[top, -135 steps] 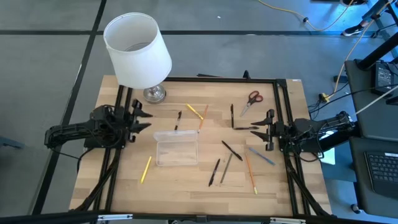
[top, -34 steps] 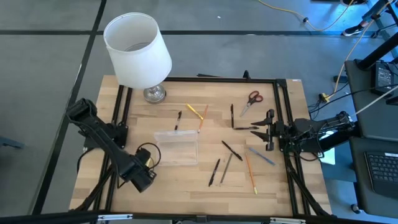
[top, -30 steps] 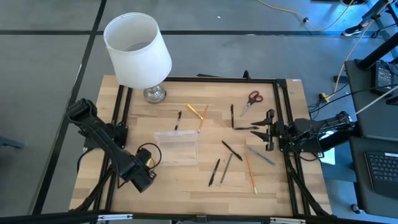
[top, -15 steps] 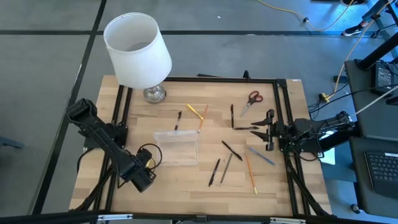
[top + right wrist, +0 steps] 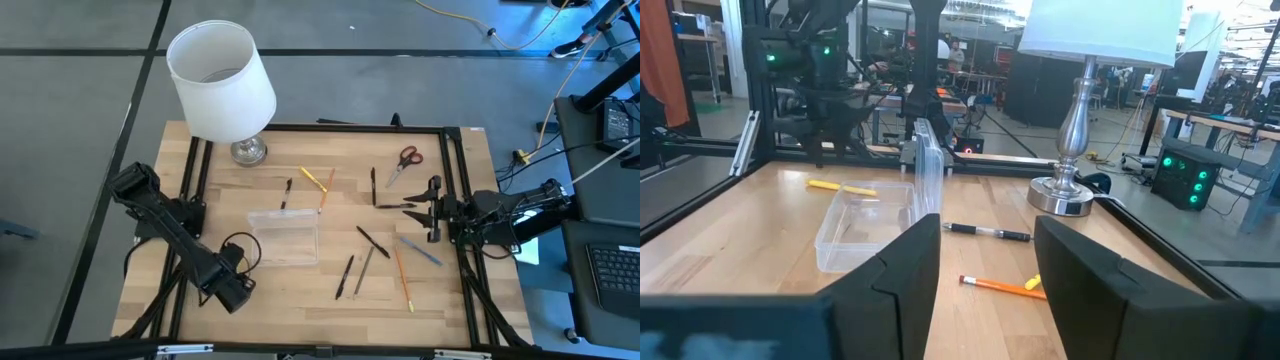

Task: Pick & place school supplies into a supply box
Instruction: Put the bottom yellow pen into the transparent supply box, then put the bottom black pen into the transparent supply box

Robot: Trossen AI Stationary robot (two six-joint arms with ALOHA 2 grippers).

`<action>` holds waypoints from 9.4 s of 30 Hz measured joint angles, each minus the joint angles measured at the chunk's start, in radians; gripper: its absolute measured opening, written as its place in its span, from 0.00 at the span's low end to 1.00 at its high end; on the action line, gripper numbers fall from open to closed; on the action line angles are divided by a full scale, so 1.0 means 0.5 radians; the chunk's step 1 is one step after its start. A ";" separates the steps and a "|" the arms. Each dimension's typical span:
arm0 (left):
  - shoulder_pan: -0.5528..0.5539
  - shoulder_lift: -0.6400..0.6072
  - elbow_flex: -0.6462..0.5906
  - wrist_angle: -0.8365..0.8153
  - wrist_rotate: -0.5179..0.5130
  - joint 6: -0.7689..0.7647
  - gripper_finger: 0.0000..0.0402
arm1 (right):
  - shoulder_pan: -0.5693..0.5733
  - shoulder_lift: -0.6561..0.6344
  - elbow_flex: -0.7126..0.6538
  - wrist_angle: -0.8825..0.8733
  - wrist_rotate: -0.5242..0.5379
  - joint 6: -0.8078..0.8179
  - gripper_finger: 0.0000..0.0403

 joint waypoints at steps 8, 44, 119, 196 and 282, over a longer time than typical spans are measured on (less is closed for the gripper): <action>0.067 0.169 -0.001 0.062 0.389 0.103 0.63 | 0.000 0.001 0.000 0.000 0.000 0.000 0.42; 0.087 0.167 -0.373 0.635 0.252 0.307 0.50 | 0.000 0.000 0.000 0.000 0.000 0.000 0.42; 0.258 -0.368 -0.335 0.547 0.204 1.202 0.12 | 0.000 0.001 0.000 0.000 0.000 0.001 0.42; 0.799 0.076 -0.112 0.634 -0.146 2.414 0.40 | 0.000 0.000 0.000 -0.001 0.000 0.002 0.42; -0.650 -1.502 -1.190 -0.965 -2.716 0.005 0.40 | 0.001 0.001 0.001 -0.006 -0.088 0.560 0.42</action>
